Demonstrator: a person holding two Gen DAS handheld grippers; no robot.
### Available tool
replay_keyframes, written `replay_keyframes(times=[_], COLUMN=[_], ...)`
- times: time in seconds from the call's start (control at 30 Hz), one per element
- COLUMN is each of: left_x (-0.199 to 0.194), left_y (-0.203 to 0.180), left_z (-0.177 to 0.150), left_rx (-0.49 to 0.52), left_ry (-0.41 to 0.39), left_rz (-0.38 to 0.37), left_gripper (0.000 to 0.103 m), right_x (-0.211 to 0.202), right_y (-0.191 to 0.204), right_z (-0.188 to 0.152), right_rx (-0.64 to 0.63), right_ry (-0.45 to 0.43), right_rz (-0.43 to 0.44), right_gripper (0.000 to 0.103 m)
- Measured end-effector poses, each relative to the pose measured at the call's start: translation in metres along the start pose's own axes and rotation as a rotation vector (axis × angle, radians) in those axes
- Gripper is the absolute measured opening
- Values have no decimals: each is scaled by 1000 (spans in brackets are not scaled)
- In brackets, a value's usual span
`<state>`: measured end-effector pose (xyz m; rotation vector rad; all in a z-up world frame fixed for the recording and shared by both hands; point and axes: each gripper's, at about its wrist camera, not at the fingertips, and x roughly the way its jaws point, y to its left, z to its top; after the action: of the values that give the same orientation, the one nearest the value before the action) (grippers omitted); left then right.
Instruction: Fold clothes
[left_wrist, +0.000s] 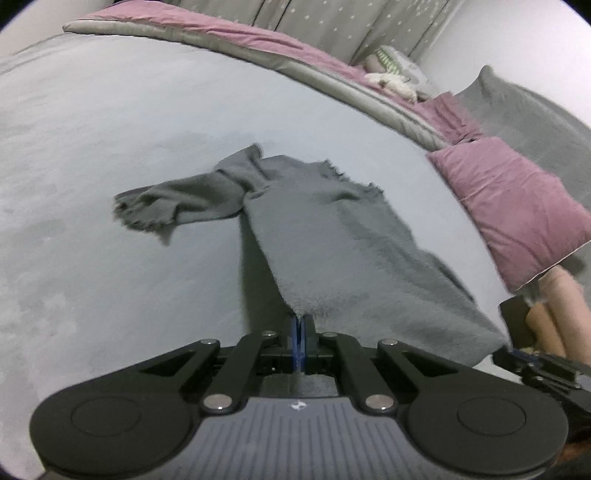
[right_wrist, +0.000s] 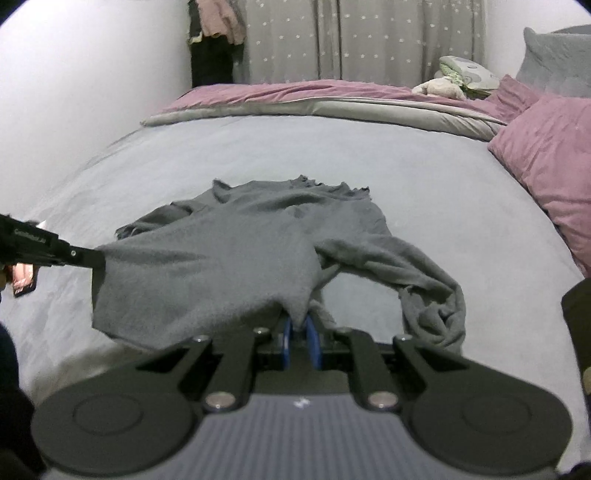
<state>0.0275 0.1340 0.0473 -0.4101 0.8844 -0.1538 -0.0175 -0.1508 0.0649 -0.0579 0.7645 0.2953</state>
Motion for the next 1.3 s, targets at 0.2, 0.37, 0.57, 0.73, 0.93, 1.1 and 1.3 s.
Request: replay_keyframes(times=[0.2,0.37,0.57,0.73,0.93,1.1,1.3], left_x=[9,25,36,31,25,28,33], left_y=[19,29,37,45,50,50,50], left_z=[-13,-21,-28,-32,-42,-48,-51], left_rx=[-2,-14,-39,-74,-91,-99,-84], left_ry=[41,79,131,173,196,206,193], left_rz=[85,116,100,38,-32,-63,3], left_gripper=[1,1,2,14,20,22,22], right_x=[3,24,42,41,26,20,32], right_y=[17,28,25,13,-8,-43,-68], right_z=[-17,-37,-57,-61,-57,-62,-65], right_rx=[-38,-45,8,76,161,314,412], right_ry=[78,143,199,199,161,140,150], right_rz=[51,73,119,141,164,177,141], right_gripper=[11,11,16,53,54,54,44])
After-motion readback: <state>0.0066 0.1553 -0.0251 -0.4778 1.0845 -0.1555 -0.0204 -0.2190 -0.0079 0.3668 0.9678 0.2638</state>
